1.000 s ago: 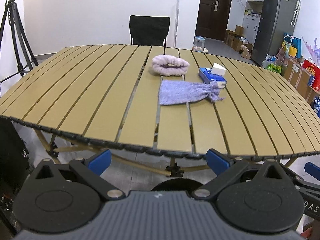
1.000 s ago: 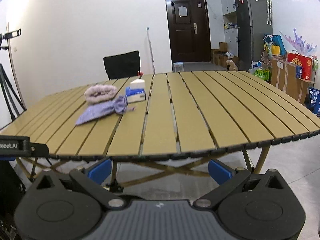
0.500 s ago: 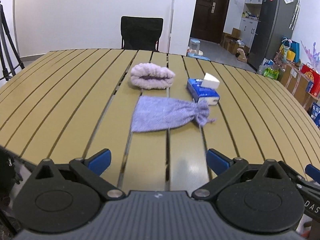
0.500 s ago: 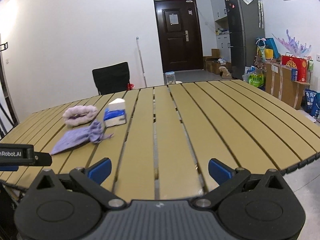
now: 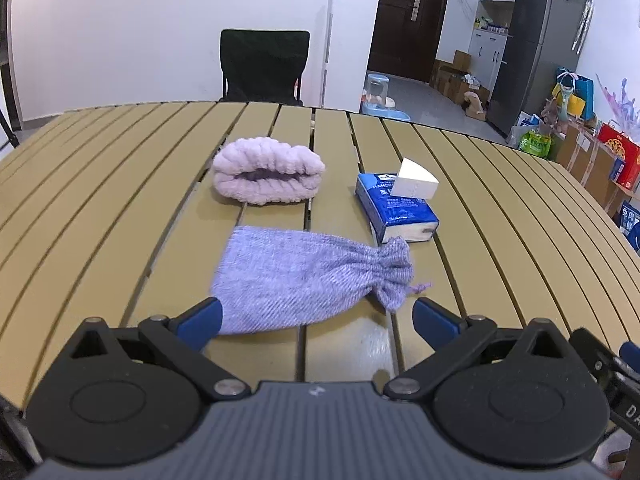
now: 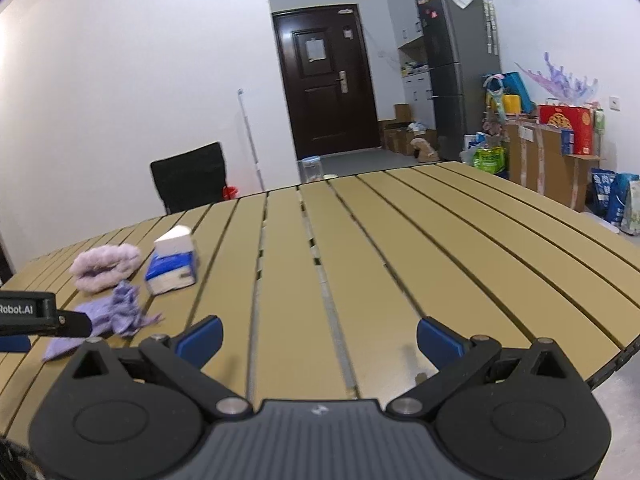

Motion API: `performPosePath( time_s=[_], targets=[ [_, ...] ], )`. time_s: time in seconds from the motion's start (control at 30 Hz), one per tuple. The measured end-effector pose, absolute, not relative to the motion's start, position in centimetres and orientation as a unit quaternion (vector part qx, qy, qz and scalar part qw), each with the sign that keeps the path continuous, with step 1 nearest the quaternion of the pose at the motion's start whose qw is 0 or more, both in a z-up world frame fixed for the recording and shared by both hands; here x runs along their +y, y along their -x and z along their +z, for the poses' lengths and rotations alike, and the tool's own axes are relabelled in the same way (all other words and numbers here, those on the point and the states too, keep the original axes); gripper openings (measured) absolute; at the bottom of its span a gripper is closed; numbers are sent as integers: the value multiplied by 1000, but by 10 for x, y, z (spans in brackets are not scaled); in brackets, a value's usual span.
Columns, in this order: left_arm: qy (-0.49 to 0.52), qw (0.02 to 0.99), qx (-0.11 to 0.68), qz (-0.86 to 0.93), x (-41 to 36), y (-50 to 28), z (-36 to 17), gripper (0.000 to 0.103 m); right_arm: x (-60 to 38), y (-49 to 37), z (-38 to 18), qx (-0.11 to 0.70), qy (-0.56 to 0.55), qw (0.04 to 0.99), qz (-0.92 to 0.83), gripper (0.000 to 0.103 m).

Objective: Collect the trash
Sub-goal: 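Raise both open tools back toward the table, then grasp the lilac drawstring pouch with the left tool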

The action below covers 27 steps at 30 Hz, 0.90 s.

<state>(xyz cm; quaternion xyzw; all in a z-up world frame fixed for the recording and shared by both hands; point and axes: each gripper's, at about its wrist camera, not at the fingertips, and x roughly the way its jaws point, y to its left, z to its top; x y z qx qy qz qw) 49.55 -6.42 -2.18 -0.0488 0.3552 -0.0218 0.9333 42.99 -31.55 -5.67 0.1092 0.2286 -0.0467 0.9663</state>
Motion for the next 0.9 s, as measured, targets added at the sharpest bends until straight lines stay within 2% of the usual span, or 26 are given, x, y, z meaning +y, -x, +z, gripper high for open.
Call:
performPosePath(
  time_s=[0.4, 0.67, 0.77, 0.9],
  targets=[
    [19, 943, 330, -37, -100, -522, -32, 103, -318, -439, -65, 217, -118, 967, -66, 103],
    [27, 944, 327, -15, -95, -531, -40, 101, -319, -449, -69, 215, -121, 967, -65, 103],
    [28, 940, 340, -21, -95, -535, -42, 83, -317, -452, -71, 215, -122, 967, -62, 103],
    [21, 941, 337, -18, -99, -531, -43, 74, -314, -458, -72, 217, -118, 967, -59, 103]
  ],
)
